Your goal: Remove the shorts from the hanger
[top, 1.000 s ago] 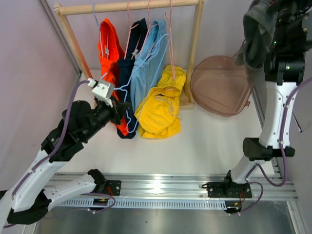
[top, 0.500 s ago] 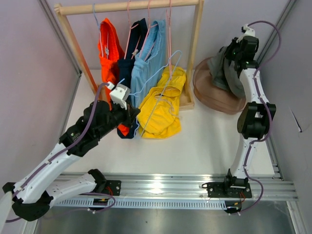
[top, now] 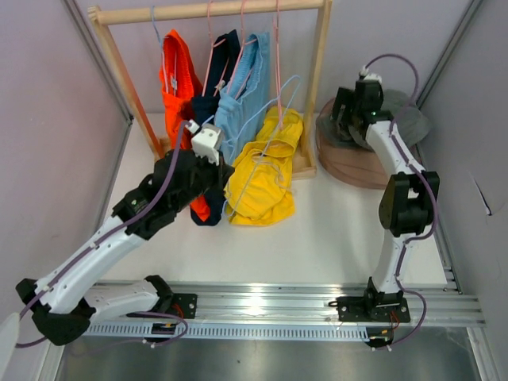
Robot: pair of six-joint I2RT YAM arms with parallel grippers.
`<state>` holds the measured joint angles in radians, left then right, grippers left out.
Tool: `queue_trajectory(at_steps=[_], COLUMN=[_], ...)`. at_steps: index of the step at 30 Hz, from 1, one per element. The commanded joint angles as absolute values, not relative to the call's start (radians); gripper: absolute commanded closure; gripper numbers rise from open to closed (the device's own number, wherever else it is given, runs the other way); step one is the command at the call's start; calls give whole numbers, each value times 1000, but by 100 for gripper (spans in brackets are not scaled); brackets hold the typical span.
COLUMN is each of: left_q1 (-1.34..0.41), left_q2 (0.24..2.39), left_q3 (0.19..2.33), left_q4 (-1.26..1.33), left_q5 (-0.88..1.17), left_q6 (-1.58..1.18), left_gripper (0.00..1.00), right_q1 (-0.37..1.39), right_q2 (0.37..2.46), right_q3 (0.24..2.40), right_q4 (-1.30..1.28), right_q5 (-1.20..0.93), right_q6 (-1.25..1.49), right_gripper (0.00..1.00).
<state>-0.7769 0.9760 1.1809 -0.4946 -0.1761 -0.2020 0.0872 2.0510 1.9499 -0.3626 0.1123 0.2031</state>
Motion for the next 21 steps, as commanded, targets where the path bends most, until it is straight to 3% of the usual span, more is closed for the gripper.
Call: queue_trajectory(at_steps=[1,5,10,21], left_q1=[-778,-779,-779,-779], left_q2=[1067,1149,1134,1238], left_q3=[1348,1492,1520,1617], left_q4=[-512,-525,-456,-463], left_q5=[-276,-302,-244,-550], left_q6=[-196,-180,-147,-164], left_gripper=[100,100,100,100], right_q1=[135,193,233,268], right_q2=[1848,1645,1468,1309], right_q3=[1752,1495,1257,1103], right_q4=[-404,-312,-250,-271], right_q5=[308,340,360,334], right_q6=[241,242,224,226], right_gripper=[1,1,1,1])
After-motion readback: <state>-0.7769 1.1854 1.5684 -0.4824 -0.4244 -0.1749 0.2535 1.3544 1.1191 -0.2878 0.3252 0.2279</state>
